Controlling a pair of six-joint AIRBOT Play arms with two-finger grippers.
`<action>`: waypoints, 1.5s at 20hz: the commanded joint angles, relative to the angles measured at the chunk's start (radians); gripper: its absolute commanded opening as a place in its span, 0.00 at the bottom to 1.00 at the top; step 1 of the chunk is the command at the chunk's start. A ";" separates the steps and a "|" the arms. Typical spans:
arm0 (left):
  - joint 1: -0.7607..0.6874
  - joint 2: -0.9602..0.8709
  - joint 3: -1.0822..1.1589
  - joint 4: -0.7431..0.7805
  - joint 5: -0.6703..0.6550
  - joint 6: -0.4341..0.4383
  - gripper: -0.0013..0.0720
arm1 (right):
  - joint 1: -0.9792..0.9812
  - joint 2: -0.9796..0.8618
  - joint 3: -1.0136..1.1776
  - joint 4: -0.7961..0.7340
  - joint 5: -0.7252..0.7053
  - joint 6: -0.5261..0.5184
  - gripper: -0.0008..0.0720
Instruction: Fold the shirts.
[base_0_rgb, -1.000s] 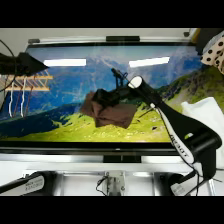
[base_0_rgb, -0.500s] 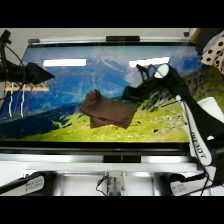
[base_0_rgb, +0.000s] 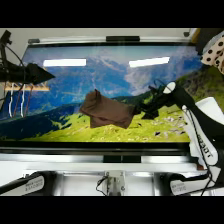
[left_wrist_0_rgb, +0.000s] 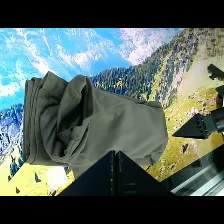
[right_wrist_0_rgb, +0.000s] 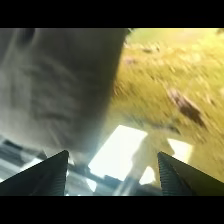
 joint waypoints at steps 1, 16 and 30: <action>0.000 0.000 0.000 0.000 0.004 0.005 0.06 | 0.045 -0.033 -0.037 0.105 -0.144 -0.028 0.93; 0.000 0.000 0.000 0.000 -0.006 0.003 0.06 | -0.057 -0.002 0.267 0.267 0.005 -0.248 0.11; 0.000 0.000 0.000 0.000 -0.007 0.003 0.06 | -0.804 0.306 0.569 -0.248 0.383 -0.091 0.11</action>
